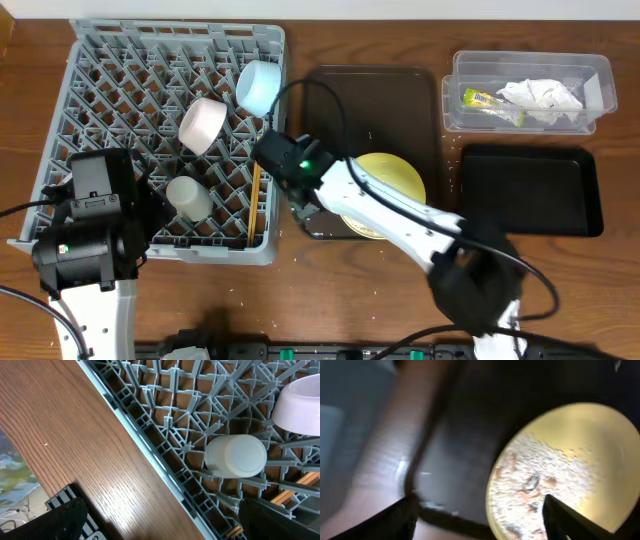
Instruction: Sort waste into correct bins and load items into the dishwasher
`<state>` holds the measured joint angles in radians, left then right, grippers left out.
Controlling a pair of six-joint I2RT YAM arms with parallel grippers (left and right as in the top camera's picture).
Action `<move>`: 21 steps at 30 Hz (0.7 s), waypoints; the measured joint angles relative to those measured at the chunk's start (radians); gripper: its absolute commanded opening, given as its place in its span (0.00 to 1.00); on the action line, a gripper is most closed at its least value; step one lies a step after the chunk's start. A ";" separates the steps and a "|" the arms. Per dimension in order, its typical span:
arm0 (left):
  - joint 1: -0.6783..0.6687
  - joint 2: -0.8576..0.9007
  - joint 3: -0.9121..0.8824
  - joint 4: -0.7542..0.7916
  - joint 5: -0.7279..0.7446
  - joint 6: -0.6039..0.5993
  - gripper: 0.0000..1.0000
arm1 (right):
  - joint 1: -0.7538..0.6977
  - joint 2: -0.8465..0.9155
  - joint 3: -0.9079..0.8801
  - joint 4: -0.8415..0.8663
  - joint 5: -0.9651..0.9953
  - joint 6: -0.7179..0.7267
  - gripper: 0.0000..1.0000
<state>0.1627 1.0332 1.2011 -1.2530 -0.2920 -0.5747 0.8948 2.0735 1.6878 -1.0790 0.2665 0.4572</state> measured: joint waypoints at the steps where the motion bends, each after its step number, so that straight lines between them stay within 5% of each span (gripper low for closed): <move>1: 0.000 0.000 0.000 0.000 0.000 0.000 0.98 | -0.006 0.019 0.000 -0.002 0.009 0.004 0.62; 11: 0.000 0.000 0.000 0.000 0.000 0.000 0.98 | -0.091 0.074 0.000 0.041 0.028 0.054 0.41; 21: 0.000 0.000 0.000 0.000 0.000 0.000 0.98 | -0.166 0.087 0.000 0.112 -0.037 0.191 0.41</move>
<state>0.1631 1.0332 1.2011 -1.2530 -0.2916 -0.5743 0.7288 2.1601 1.6878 -0.9668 0.2295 0.6483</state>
